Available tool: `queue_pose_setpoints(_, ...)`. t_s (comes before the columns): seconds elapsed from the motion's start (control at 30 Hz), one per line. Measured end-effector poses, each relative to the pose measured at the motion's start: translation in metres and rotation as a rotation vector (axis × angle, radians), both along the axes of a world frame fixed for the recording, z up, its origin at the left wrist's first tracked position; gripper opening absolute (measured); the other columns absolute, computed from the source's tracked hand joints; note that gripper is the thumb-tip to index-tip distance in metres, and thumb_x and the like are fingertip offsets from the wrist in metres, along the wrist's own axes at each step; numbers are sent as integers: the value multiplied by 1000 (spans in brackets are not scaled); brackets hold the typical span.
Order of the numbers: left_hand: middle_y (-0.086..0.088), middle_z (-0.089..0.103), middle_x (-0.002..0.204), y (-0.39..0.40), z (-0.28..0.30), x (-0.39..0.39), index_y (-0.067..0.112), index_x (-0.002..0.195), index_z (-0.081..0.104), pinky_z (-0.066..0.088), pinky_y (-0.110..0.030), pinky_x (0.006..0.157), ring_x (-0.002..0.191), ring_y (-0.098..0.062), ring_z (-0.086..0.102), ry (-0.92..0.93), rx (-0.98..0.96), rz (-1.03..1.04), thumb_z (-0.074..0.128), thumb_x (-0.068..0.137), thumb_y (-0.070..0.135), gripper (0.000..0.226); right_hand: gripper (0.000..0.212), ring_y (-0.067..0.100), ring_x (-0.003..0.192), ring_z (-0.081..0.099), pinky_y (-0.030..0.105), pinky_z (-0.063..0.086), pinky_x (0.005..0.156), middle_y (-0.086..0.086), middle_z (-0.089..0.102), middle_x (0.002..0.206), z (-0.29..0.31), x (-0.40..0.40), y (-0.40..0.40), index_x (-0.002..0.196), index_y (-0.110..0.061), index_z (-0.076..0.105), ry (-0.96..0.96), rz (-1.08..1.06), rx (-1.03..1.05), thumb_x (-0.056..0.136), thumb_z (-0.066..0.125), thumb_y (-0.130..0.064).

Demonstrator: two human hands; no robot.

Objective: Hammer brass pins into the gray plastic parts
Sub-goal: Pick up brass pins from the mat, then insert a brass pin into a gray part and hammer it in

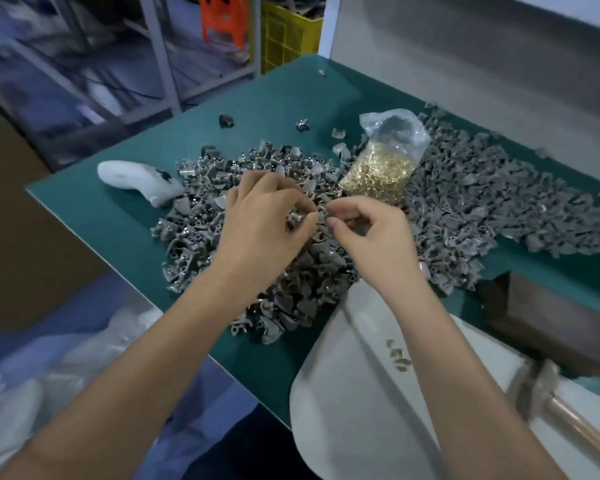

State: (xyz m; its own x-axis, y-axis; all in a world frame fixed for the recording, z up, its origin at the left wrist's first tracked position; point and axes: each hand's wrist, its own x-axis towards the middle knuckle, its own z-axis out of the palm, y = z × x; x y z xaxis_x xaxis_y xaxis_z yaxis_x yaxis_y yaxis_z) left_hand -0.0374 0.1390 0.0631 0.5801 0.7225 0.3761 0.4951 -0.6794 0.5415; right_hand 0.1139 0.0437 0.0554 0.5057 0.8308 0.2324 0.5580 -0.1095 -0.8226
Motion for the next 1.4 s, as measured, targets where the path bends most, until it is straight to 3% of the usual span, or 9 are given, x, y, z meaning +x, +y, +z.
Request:
queue_pose_setpoints(0.17, 11, 63, 114, 10, -6, -22, 29, 102, 76, 35, -44, 104, 123, -19, 40, 22, -23, 56, 69, 91, 43, 19, 18, -10, 87, 64, 4, 47, 75, -23, 71, 89, -5, -19, 16, 102, -29, 76, -38, 39, -34, 91, 74, -15)
queue_pose_setpoints(0.4, 9, 65, 114, 14, -12, -31, 28, 102, 77, 37, -45, 105, 121, -19, 41, 43, -27, 55, 71, 90, 40, 17, 18, -8, 87, 65, 7, 49, 76, -22, 72, 90, -8, -26, 21, 104, -26, 78, -38, 54, -68, 91, 74, -14)
queue_pose_setpoints(0.57, 7, 64, 115, 11, -18, -36, 27, 109, 75, 34, -38, 104, 123, -21, 39, 99, 30, 55, 69, 92, 40, 23, 18, -1, 91, 65, 19, 52, 82, -19, 73, 98, -8, -22, 11, 106, -30, 77, -31, 27, -63, 92, 74, -19)
queue_pose_setpoints(0.77, 8, 62, 120, 5, -17, -28, 27, 120, 69, 34, -35, 105, 123, -16, 38, 20, 40, 29, 69, 93, 39, 29, 18, -2, 91, 64, 7, 45, 75, -19, 71, 99, -4, 3, -16, 105, -30, 77, -92, -34, -17, 93, 73, -16)
queue_pose_setpoints(0.93, 7, 65, 117, -12, -15, -3, 24, 117, 71, 36, -37, 106, 123, -19, 44, -19, 61, -84, 71, 92, 35, 27, 17, -4, 87, 63, 6, 43, 74, -20, 71, 94, -4, 31, -51, 99, -31, 76, -115, -114, -37, 94, 72, -15)
queue_pose_setpoints(1.07, 7, 65, 119, -30, -18, 22, 26, 119, 70, 33, -40, 103, 126, -20, 43, 54, 68, -176, 70, 92, 34, 28, 20, -3, 87, 64, 8, 45, 75, -21, 70, 94, -7, 43, -81, 97, -34, 74, -158, -177, -62, 93, 72, -14)
queue_pose_setpoints(1.2, 6, 62, 121, -43, -27, 43, 27, 115, 72, 23, -38, 101, 130, -22, 40, 170, 104, -217, 71, 90, 40, 28, 16, -1, 90, 64, 10, 47, 79, -18, 71, 95, -12, 46, -109, 99, -26, 77, -216, -200, -72, 91, 73, -12)
queue_pose_setpoints(1.4, 6, 64, 118, -54, -35, 63, 29, 110, 72, 23, -42, 102, 127, -24, 44, 238, 191, -233, 71, 88, 47, 29, 16, 4, 91, 64, 13, 48, 81, -14, 71, 95, -25, 40, -129, 99, -21, 78, -233, -217, -68, 90, 73, -10)
